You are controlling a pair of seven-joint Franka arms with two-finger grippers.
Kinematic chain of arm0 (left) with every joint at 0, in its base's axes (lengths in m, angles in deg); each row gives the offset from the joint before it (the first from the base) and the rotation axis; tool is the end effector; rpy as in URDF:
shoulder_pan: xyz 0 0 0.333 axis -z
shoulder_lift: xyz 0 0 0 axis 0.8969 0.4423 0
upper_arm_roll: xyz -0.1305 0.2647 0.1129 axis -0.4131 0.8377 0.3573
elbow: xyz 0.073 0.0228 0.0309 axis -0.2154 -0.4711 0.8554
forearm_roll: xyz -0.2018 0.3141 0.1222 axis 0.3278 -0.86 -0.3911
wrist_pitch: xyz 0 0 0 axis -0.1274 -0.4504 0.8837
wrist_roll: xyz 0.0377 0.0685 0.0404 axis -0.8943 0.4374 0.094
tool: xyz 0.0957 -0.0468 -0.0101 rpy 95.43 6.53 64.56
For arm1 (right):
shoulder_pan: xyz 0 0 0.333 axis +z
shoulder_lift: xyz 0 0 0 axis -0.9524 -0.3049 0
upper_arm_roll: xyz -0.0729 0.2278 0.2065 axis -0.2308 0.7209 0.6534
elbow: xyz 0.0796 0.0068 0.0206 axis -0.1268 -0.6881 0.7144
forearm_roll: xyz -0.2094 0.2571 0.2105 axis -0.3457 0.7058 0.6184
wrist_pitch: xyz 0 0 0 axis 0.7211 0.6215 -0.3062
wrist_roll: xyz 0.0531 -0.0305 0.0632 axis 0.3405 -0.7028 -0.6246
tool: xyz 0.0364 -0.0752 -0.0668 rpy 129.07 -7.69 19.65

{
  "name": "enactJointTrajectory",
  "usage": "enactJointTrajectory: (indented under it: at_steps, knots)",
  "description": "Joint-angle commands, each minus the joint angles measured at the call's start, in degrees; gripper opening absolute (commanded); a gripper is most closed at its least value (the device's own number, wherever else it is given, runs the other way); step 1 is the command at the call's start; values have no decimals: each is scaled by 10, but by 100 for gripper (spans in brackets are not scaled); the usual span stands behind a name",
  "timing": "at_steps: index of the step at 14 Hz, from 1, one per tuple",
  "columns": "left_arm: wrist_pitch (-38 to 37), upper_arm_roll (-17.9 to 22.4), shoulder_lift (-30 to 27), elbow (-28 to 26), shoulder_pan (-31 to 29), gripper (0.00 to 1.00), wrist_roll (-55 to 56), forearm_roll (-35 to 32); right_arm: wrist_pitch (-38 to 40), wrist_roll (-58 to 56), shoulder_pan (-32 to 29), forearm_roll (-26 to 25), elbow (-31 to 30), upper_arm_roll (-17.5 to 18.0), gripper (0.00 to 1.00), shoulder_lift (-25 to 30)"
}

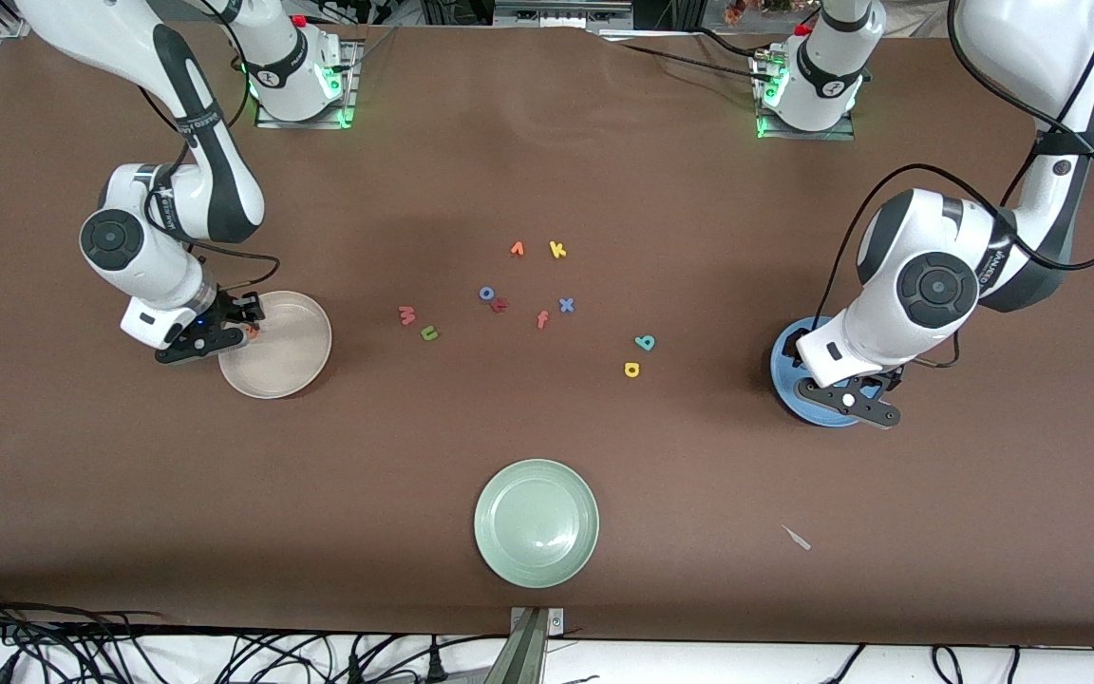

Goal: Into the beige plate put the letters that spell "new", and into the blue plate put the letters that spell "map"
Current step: 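Release the e onto the cream plate while the left gripper reaches the b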

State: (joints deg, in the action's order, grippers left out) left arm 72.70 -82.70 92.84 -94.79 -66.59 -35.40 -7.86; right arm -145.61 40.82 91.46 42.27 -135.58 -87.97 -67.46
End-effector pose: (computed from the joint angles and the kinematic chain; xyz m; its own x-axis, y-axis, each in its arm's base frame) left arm 0.6324 -0.1237 0.3363 0.9330 -0.3478 -0.0924 -0.3550 -0.9316 -0.0785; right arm 0.5420 0.0164 0.2286 0.9447 0.3250 -0.0436 0.3276 -0.9409 0.0860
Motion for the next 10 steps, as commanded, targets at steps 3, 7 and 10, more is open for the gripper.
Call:
enactJointTrajectory:
  at_steps: [3,7,10]
  knots:
    - [-12,0,7,10,1,100,-1,19,11,37,6,11,25,33,82,8]
    - [-11,0,39,52,60,100,91,51,111,49,11,11,93,35,82,9]
    - [-5,0,57,54,92,100,169,87,157,65,14,11,128,35,82,11]
